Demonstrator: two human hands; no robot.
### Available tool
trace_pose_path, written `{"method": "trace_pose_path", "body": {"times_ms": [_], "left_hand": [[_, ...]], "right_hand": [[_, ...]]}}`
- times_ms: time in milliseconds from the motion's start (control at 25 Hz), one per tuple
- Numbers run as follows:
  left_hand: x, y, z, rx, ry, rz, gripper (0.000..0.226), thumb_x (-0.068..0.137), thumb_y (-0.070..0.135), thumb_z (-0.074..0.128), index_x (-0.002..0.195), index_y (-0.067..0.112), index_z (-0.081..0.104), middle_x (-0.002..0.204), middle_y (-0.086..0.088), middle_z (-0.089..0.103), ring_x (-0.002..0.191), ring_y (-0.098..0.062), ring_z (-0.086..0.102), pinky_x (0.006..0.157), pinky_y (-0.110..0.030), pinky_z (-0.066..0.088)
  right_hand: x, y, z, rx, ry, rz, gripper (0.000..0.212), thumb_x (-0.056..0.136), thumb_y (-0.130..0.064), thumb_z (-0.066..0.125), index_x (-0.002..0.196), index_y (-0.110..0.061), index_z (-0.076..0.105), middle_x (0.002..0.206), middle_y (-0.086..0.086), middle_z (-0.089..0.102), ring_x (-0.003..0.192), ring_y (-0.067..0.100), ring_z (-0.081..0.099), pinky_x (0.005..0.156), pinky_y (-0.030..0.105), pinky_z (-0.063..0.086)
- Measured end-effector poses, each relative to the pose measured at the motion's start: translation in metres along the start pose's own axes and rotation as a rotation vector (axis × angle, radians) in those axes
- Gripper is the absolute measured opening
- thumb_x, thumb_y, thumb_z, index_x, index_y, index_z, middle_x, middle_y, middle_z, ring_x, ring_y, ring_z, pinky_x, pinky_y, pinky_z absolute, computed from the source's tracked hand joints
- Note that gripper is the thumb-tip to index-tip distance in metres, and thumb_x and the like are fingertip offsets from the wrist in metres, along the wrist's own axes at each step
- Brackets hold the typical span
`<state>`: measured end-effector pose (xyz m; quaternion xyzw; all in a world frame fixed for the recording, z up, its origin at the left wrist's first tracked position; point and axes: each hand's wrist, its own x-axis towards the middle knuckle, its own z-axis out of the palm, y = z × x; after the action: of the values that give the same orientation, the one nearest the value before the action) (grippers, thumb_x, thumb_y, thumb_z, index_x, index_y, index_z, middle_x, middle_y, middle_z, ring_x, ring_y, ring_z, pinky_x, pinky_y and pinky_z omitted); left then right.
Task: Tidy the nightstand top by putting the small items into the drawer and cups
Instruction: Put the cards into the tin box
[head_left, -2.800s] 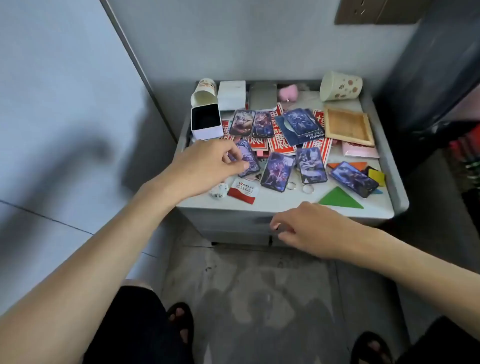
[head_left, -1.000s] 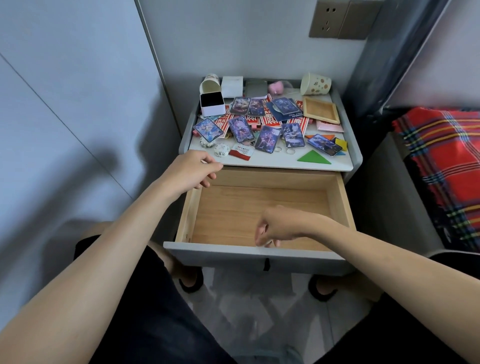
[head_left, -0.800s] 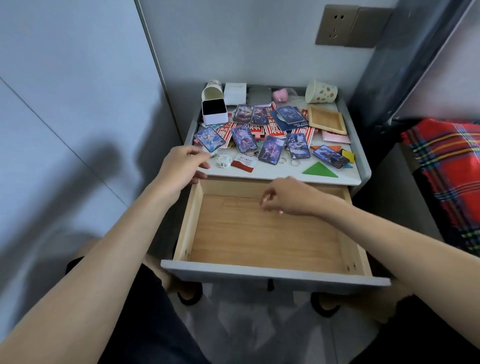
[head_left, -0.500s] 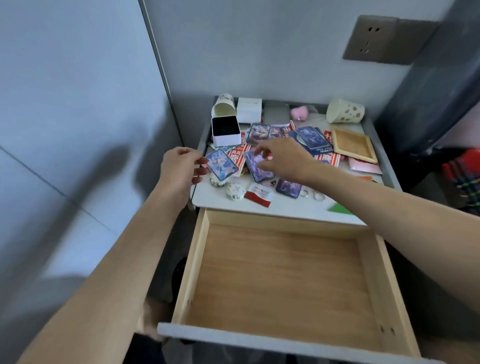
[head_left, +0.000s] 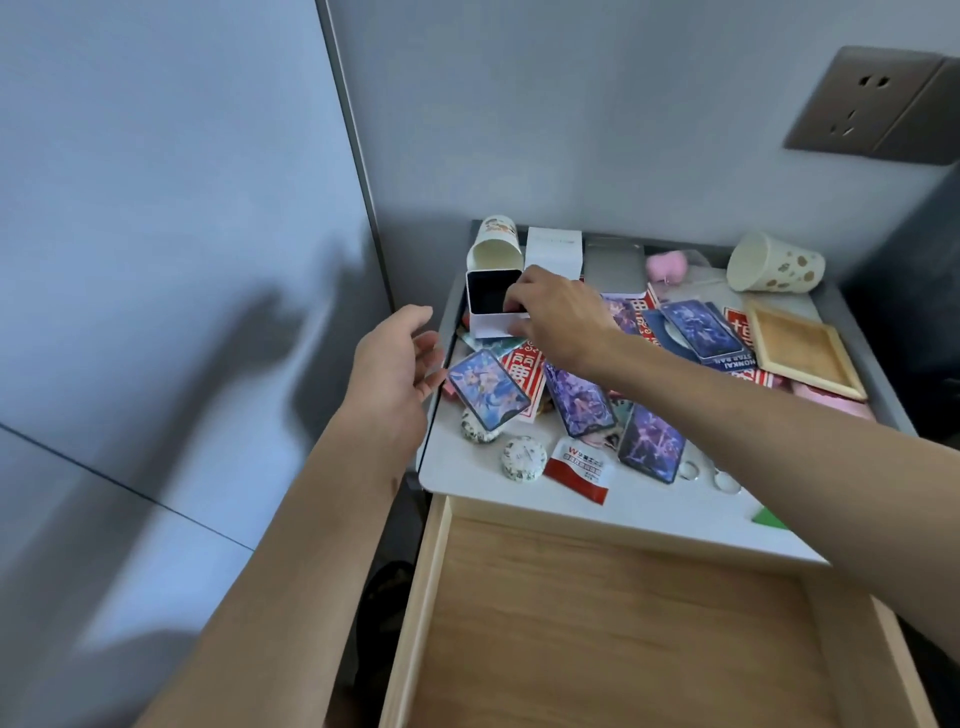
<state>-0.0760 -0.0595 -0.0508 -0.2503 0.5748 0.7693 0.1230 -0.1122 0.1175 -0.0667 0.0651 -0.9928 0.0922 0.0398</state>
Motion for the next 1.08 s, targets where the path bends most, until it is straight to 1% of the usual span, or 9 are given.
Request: {"method": "trace_pose_path", "body": {"times_ms": [160,320,440,520,640,800,880,960,1080], "left_hand": [[0.003,0.001,-0.002,-0.044,-0.039,-0.06,0.032,0.091,0.035,0.068,0.112,0.015,0.056,0.117,-0.015,0.063,0.104,-0.022,0.062,0.097,-0.037,0.053],[-0.004,-0.001,0.001,-0.132,-0.092,-0.051,0.017,0.094,0.018,0.063,0.107,0.006,0.063,0.107,-0.019,0.071,0.087,-0.029,0.069,0.087,-0.047,0.058],[-0.002,0.0,-0.006,-0.169,0.089,0.049,0.015,0.094,0.002,0.053,0.104,0.01,0.061,0.1,-0.014,0.069,0.076,-0.024,0.067,0.074,-0.04,0.058],[0.001,0.002,-0.01,-0.219,0.166,0.088,0.019,0.094,0.002,0.052,0.107,0.014,0.058,0.102,-0.009,0.067,0.075,-0.02,0.065,0.066,-0.031,0.056],[-0.001,0.002,-0.009,-0.237,0.151,0.067,0.022,0.093,0.002,0.053,0.112,0.013,0.057,0.098,-0.007,0.066,0.073,-0.018,0.064,0.061,-0.028,0.053],[-0.006,0.004,-0.003,-0.241,0.12,0.041,0.023,0.093,0.002,0.053,0.114,0.01,0.057,0.097,-0.009,0.066,0.074,-0.021,0.064,0.067,-0.032,0.055],[-0.008,0.004,-0.001,-0.234,0.118,0.04,0.021,0.093,0.003,0.054,0.112,0.01,0.057,0.096,-0.009,0.066,0.072,-0.022,0.064,0.064,-0.031,0.055],[-0.01,0.005,0.001,-0.231,0.11,0.042,0.021,0.093,0.004,0.054,0.112,0.011,0.057,0.095,-0.008,0.066,0.07,-0.02,0.064,0.056,-0.026,0.054],[-0.013,0.006,0.003,-0.219,0.092,0.03,0.024,0.093,0.006,0.055,0.116,0.012,0.057,0.095,-0.007,0.067,0.071,-0.019,0.065,0.052,-0.023,0.053]], "right_hand": [[-0.029,-0.009,-0.026,0.157,0.126,-0.129,0.014,0.093,-0.024,0.062,0.104,-0.016,0.063,0.113,-0.002,0.057,0.086,0.022,0.059,0.071,0.031,0.041],[-0.062,-0.029,-0.03,0.237,0.078,-0.388,0.019,0.086,-0.019,0.071,0.103,-0.015,0.065,0.113,-0.003,0.059,0.085,0.018,0.061,0.072,0.035,0.05],[-0.061,-0.032,-0.014,0.394,0.11,-0.121,0.031,0.086,-0.034,0.071,0.111,-0.02,0.06,0.116,-0.004,0.056,0.084,0.012,0.062,0.081,0.036,0.054],[-0.058,-0.035,0.001,0.222,-0.019,0.114,0.051,0.082,-0.05,0.069,0.119,-0.019,0.053,0.12,0.002,0.056,0.096,0.019,0.062,0.088,0.04,0.053],[-0.053,-0.047,0.015,0.02,-0.121,0.207,0.064,0.076,-0.057,0.071,0.117,-0.012,0.05,0.111,0.006,0.059,0.102,0.026,0.059,0.083,0.038,0.049],[-0.046,-0.055,0.013,0.097,-0.133,0.248,0.058,0.077,-0.042,0.078,0.114,-0.007,0.051,0.095,0.002,0.058,0.085,0.024,0.057,0.069,0.034,0.044],[-0.046,-0.048,0.004,0.339,-0.169,0.295,0.043,0.081,-0.033,0.077,0.108,-0.007,0.056,0.094,0.003,0.065,0.077,0.017,0.062,0.064,0.029,0.052],[-0.053,-0.029,-0.012,0.544,-0.163,0.361,0.029,0.083,-0.027,0.073,0.102,-0.009,0.06,0.081,-0.001,0.063,0.065,0.009,0.062,0.05,0.015,0.051],[-0.064,0.01,-0.025,0.487,-0.101,0.496,0.032,0.082,-0.027,0.074,0.104,-0.005,0.064,0.079,0.0,0.062,0.059,0.01,0.059,0.05,0.015,0.052]]}}
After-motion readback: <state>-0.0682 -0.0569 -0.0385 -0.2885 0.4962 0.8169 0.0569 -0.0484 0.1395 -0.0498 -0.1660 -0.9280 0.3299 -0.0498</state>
